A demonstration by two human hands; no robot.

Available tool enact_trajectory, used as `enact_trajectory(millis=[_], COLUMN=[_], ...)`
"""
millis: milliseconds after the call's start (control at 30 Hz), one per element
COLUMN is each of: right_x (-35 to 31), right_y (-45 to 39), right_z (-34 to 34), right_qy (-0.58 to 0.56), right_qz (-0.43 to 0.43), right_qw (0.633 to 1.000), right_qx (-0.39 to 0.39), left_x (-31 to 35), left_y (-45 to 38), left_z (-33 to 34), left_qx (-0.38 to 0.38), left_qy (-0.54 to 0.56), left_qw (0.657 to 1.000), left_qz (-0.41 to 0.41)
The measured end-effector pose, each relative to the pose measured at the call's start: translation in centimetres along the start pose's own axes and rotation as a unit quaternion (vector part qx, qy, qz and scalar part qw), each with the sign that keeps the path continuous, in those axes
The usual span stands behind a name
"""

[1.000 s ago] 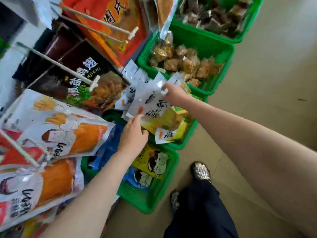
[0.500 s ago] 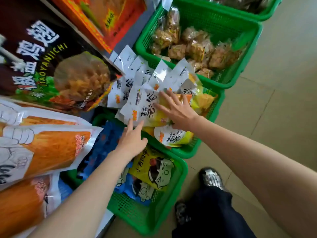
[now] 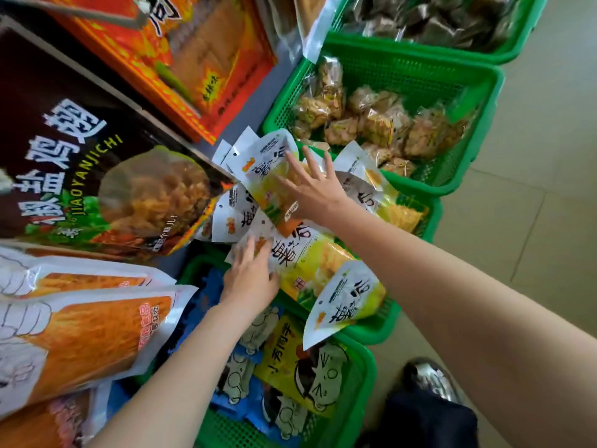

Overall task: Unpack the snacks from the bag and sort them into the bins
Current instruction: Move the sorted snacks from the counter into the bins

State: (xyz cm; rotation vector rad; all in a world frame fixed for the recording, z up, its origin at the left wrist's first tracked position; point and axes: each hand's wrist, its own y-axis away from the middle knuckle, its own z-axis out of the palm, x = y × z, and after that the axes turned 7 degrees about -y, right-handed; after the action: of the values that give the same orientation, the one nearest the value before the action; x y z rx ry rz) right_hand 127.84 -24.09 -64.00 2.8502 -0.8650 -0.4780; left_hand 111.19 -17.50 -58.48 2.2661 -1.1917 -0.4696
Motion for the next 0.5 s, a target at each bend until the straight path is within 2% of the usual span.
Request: enact_trajectory(millis=[233, 367, 500], right_x=[2.6, 3.1, 3.6], right_y=[9.7, 17.7, 30.3], right_z=[-10.2, -18.5, -24.8], right_qy=[-0.019, -0.028, -0.016], right_qz=[0.027, 0.082, 0.169], right_qw=[0.999, 0.994, 0.982], right_qx=[-0.039, -0.06, -0.081], left_x=[4.8, 7.9, 11.1], left_y=[6.4, 11.9, 19.0], left_z=[-5.1, -10.9, -14.6], left_qx=[-0.048, -0.03, 0.001], left_qy=[-0.05, -0.037, -0.09], left_qw=[0.996, 0.994, 0.982], left_qz=[0.05, 0.093, 0.165])
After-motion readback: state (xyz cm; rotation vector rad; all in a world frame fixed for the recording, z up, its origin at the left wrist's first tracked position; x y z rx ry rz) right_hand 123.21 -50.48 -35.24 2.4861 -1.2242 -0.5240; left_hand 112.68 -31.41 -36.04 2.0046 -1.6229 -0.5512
